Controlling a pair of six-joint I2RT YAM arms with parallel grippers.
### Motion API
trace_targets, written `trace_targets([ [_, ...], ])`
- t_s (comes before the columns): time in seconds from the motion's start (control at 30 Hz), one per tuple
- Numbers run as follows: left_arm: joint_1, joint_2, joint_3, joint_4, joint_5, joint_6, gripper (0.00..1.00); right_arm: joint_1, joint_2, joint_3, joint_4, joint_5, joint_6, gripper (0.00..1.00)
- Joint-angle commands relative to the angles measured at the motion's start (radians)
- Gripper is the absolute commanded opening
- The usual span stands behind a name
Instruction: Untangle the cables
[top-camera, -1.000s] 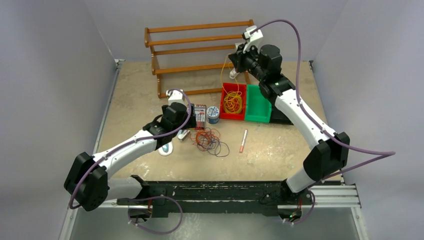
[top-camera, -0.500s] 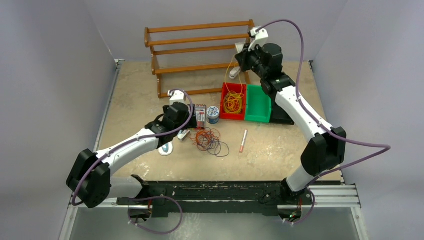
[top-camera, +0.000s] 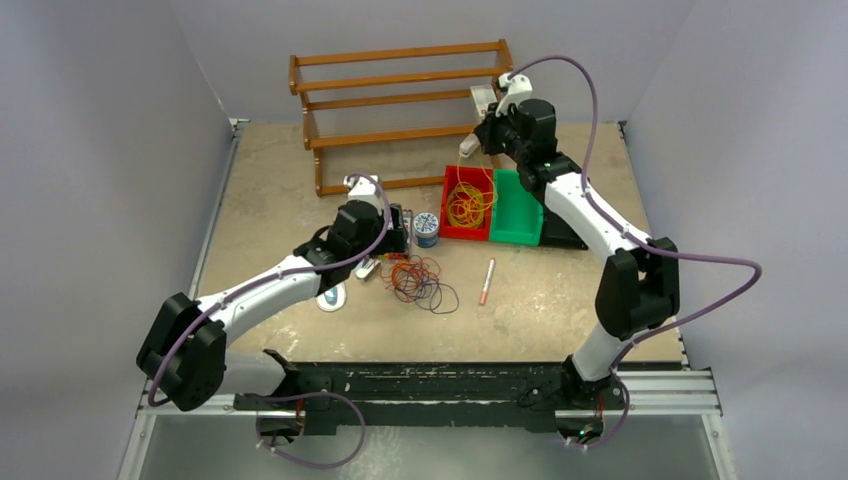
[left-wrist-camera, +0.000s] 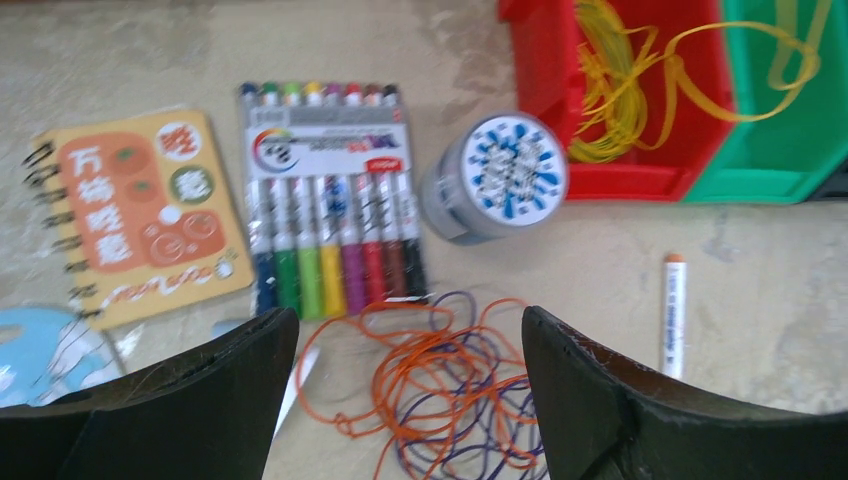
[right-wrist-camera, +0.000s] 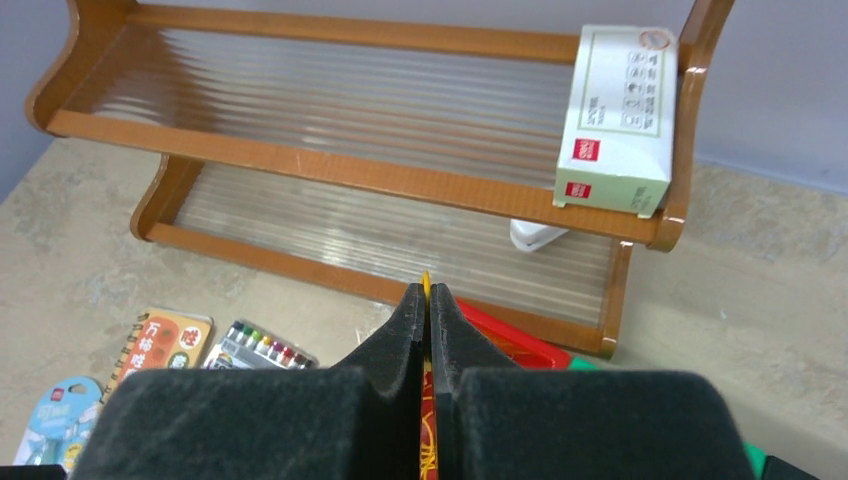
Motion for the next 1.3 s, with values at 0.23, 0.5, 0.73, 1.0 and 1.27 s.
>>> trace_targets([
  [0.23,0.004,0.114,0.089,0.401,0.228,0.052,0.83,-0.031,0.059,0.005,0.131,-0.215,0.087,0.00],
  [0.5,0.004,0.144,0.100,0.408,0.226,0.040,0.82,-0.030,0.091,-0.044,0.123,-0.166,0.082,0.00],
  [0.73,0.005,0.166,0.114,0.398,0.225,0.035,0.81,-0.031,0.117,-0.128,0.171,-0.036,0.064,0.00],
  [1.0,0.004,0.163,0.105,0.383,0.212,0.032,0.80,-0.029,0.164,-0.161,0.179,0.020,0.051,0.00],
  [1.27,0.004,0.165,0.105,0.355,0.188,0.029,0.79,-0.021,0.206,-0.140,0.135,0.089,0.036,0.00],
])
